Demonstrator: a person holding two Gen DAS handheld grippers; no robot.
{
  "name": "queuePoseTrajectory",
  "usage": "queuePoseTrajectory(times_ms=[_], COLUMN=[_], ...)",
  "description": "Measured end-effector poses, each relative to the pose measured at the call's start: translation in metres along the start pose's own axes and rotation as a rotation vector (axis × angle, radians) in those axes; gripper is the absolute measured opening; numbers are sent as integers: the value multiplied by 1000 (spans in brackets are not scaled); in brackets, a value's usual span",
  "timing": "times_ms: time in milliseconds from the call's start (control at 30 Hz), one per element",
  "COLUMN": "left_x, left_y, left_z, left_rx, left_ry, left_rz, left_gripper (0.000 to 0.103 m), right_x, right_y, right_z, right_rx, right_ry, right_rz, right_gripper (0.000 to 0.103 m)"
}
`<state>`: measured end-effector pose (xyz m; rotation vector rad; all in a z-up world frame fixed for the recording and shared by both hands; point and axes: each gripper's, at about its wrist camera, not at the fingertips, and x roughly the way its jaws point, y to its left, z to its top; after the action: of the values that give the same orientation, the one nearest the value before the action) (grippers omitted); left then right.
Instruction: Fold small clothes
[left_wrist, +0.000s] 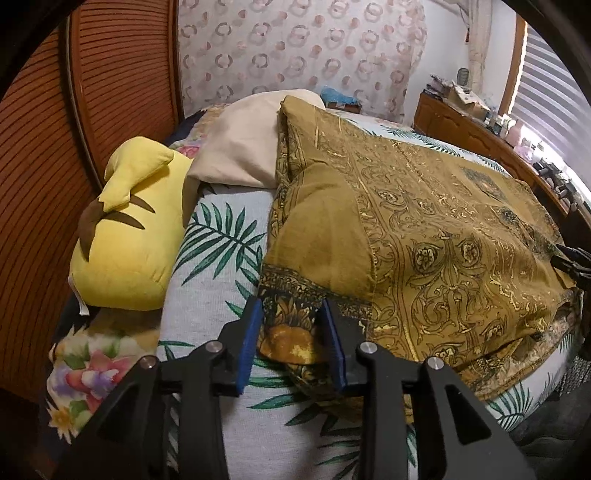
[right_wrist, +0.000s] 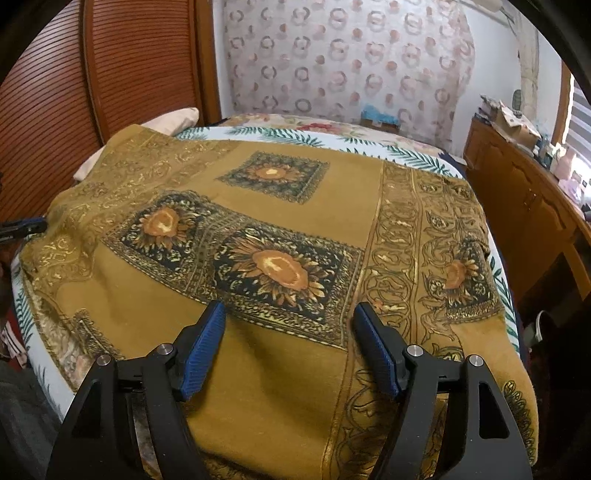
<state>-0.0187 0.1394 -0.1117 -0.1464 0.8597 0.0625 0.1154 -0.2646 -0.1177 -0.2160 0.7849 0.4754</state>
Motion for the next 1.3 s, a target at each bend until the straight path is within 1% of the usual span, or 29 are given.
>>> queuePoseTrajectory(times_ms=[133, 267, 400, 500, 633, 767, 867, 933, 1067, 1133, 1167, 1200, 1267, 1300], left_x=[-5, -12, -15, -20, -23, -19, -15, -12, -12, -12, -12, -11, -11, -14], left_y=[-4, -3, -4, -2, 3, 5, 4, 4, 3, 5, 7, 9, 9, 9], left_z=[-4, -12, -16, -21, -24, -19, -14, -11, -12, -13, -14, -15, -16, -16], left_rx=[18, 9, 15, 7, -42, -99, -136, -147, -120, -122, -129, -137, -141, -145], left_ry=[30, 45, 53, 65, 55, 45, 33, 22, 10, 6, 2, 1, -6, -29], left_rz=[-16, -24, -9, -17, -48, -110, -139, -142, -144, -151, -164, -175, -193, -203], left_gripper=[35, 36, 36, 36, 36, 36, 37, 36, 36, 18, 14, 6, 3, 2], right_x=[2, 4, 5, 5, 5, 5, 5, 6, 6, 6, 6, 6, 7, 8], right_y=[0, 1, 0, -1, -1, -2, -2, -3, -2, -2, -2, -3, -3, -3], right_z=[0, 0, 1, 1, 2, 3, 2, 3, 3, 3, 3, 3, 3, 3], right_rx=[-6, -8, 5, 5, 4, 9, 9, 11, 11, 11, 11, 12, 14, 15], right_ry=[5, 10, 9, 8, 4, 6, 5, 6, 8, 7, 7, 7, 11, 12], right_rz=[-9, -8, -2, -2, 0, 5, 5, 5, 7, 6, 7, 8, 10, 11], right_gripper=[74, 74, 74, 74, 74, 74, 74, 74, 74, 74, 74, 74, 74, 74])
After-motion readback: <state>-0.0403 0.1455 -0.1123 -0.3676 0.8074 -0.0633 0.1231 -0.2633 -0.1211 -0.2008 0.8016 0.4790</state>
